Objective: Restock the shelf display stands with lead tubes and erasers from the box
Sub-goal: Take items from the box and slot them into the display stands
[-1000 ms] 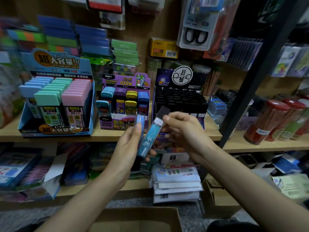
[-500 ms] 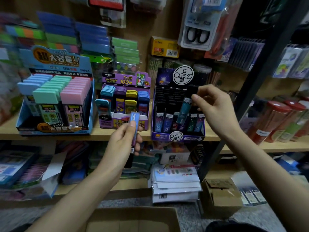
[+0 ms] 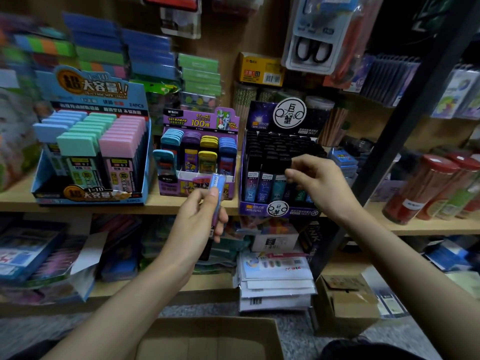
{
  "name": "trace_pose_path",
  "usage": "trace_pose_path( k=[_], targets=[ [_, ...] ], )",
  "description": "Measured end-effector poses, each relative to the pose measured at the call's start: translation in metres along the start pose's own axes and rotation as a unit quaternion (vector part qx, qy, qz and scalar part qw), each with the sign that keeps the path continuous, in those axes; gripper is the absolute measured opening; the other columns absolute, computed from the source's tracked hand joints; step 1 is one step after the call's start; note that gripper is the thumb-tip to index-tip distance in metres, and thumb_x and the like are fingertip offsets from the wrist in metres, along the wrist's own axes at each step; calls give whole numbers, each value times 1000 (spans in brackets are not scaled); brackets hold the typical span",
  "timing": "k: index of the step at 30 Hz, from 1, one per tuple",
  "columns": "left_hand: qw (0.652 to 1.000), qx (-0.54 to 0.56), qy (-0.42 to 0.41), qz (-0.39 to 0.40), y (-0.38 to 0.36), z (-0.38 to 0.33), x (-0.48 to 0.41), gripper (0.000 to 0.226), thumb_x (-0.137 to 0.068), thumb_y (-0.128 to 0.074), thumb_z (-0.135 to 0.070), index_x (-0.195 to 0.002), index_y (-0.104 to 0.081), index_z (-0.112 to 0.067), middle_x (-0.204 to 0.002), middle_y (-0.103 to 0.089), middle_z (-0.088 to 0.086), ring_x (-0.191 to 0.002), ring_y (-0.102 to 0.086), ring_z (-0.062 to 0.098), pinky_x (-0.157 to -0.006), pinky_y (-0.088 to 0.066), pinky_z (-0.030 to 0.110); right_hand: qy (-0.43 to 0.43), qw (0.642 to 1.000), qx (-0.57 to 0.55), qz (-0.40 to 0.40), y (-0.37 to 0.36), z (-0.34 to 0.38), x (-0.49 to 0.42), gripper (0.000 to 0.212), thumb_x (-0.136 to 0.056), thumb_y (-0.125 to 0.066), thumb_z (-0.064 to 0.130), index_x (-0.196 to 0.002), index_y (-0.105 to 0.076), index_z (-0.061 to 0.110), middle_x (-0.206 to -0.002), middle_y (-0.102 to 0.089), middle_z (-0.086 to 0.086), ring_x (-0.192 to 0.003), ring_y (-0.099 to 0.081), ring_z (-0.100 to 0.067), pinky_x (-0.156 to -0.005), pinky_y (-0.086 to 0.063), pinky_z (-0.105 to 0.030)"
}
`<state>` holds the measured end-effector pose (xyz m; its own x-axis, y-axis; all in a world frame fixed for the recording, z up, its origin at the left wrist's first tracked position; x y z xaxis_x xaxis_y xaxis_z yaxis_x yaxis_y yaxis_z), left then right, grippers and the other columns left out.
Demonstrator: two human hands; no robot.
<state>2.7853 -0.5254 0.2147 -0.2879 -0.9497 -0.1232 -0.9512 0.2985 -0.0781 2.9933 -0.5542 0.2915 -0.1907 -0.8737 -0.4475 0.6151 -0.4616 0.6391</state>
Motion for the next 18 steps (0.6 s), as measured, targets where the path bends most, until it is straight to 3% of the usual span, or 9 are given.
trace_pose_path(
  k=[3,6,7,11,15,18],
  targets=[
    [1000,1,-3,4,-1,0,0,25,-98,-40,-32,-94,-53,-12,-58,-59,-9,-47,-49,3,-43,-42,17,-29,999,9,-18,-3,-9,1,10,-90,-61,15,-91,-66,6,-83,-69,-7,-81,-65,-21,-80,-53,-40],
    [1000,-3,-3,8,-4,1,0,23,-98,-41,-31,-94,-54,-12,-57,-59,-10,-48,-50,3,-43,-43,17,-43,998,34,-30,-3,-13,0,12,-89,-62,17,-88,-68,7,-82,-70,-6,-70,-63,-10,-68,-51,-18],
    [1000,-4,-2,10,-5,2,0,23,-98,-41,-31,-94,-54,-12,-58,-59,-10,-48,-50,3,-43,-43,17,-45,998,33,-32,-3,-13,-1,13,-89,-62,17,-87,-68,6,-81,-70,-7,-71,-64,-11,-67,-50,-17],
    [1000,5,-4,11,-9,2,1,21,-98,-42,-29,-94,-55,-13,-61,-63,-9,-54,-57,4,-48,-47,17,-58,997,54,-20,-3,-12,-1,21,-89,-62,21,-96,-71,3,-87,-71,-9,-84,-66,-21,-82,-52,-39],
    [998,56,5,-14,-9,4,0,19,-97,-43,-26,-90,-58,-15,-73,-70,-10,-72,-66,3,-61,-52,15,-21,990,134,-44,6,6,7,24,-92,-58,28,-94,-69,7,-82,-70,-7,-80,-63,-20,-75,-50,-38],
    [986,163,20,-8,-17,-2,-1,18,-98,-42,-22,-92,-57,-14,-73,-72,-8,-77,-68,2,-62,-52,16,-11,999,36,28,-9,21,26,21,-93,-53,30,-89,-66,13,-77,-67,1,-75,-64,-16,-71,-50,-33]
  ],
)
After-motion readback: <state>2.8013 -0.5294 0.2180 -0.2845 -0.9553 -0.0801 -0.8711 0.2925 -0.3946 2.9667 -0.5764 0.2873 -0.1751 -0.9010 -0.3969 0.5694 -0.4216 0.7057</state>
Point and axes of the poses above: each hand's wrist, its own x-axis away from the middle knuckle, its own y-axis out of the back of the hand, z = x × y, the point moved 7 cm from there along -x, towards the middle knuckle
